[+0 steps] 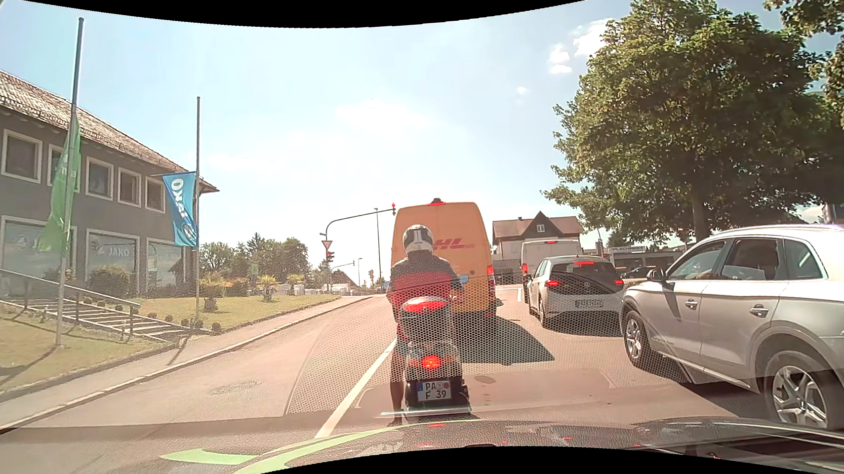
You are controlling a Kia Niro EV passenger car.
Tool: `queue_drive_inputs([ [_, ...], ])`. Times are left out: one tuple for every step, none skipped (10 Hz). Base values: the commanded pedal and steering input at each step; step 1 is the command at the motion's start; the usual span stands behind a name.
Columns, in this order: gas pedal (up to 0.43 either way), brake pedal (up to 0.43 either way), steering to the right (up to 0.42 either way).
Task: Follow the waypoints while adhering to traffic rules and regulations
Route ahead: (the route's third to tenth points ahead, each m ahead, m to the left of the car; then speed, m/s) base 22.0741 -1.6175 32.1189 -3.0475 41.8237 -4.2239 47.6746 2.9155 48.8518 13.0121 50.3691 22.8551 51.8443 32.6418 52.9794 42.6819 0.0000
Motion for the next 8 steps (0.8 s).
queue_drive_inputs([
  [0.0,0.25,0.019],
  [0.0,0.25,0.019],
  [0.0,0.25,0.019],
  [0.0,0.25,0.019],
  [0.0,0.25,0.019],
  [0.0,0.25,0.019],
  [0.0,0.25,0.02],
  [0.0,0.25,0.02],
])
